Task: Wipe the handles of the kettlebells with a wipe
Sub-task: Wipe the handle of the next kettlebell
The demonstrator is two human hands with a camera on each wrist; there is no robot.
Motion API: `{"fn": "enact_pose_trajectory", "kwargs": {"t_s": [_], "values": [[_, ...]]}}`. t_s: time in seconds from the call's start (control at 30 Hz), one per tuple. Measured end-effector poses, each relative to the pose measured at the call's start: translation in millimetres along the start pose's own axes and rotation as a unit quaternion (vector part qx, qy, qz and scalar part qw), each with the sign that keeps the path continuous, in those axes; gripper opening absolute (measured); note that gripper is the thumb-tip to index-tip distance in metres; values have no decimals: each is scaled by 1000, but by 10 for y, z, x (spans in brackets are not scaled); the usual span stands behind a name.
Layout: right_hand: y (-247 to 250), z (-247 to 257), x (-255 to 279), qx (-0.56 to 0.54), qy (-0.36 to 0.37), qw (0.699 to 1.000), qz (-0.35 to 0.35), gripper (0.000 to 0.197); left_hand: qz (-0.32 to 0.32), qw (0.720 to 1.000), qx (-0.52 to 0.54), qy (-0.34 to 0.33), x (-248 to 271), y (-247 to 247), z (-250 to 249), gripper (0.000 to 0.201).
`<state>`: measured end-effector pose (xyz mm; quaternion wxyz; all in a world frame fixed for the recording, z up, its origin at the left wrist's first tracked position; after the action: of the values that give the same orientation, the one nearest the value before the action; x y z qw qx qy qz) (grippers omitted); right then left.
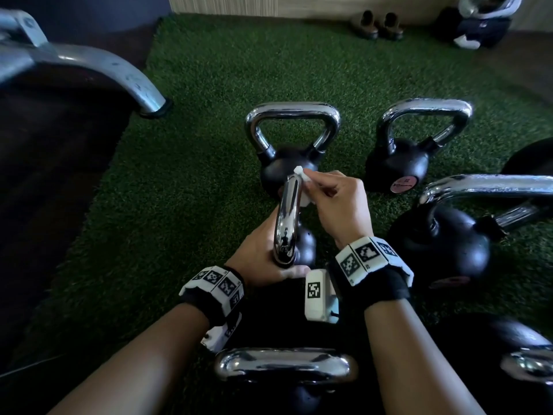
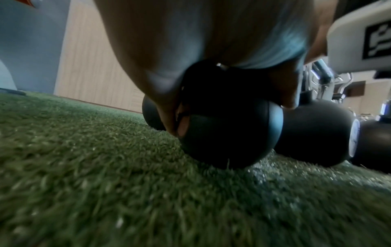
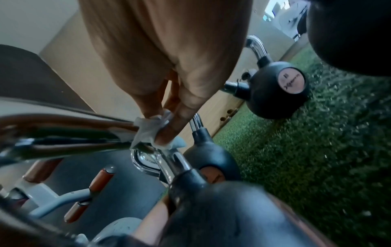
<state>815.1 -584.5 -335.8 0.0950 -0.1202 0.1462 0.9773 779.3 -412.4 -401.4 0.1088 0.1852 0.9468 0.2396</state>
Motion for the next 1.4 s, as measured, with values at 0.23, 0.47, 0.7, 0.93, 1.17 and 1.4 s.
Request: {"fn": "enact_pose_trajectory", "kwargs": {"t_s": [0.23,0.47,0.7,0.93,1.17,1.4], "values": [[148,257,87,17,62,983,173,23,0,998,42,44,-65,21,83,60],[133,355,45,-6,-6,980,197,21,29,994,84,58,-131,76,17,50],[123,382,143,-49,-32,974,218,18,35,992,94,79,-151,67,81,41],[83,226,192,130,-47,952,273,20,60,994,79,54,-132,89,99,25],[70,228,109,180,-31,929,321,23,75,995,66,20,-103,75,101,75],[200,53,278,18,-74,920,384,26,63,998,-1,9,-68,35,143,96]]}}
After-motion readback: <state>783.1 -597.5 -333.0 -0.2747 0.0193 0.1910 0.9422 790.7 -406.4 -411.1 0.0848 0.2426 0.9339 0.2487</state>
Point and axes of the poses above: each hand's wrist, its own x-axis away from the middle knuckle, its own y-axis out of the back of the hand, z = x × y, the point moved 1 cm from there along -x, towards the middle knuckle, and after that the axes turned 2 degrees about -y, right-handed, at the moved point
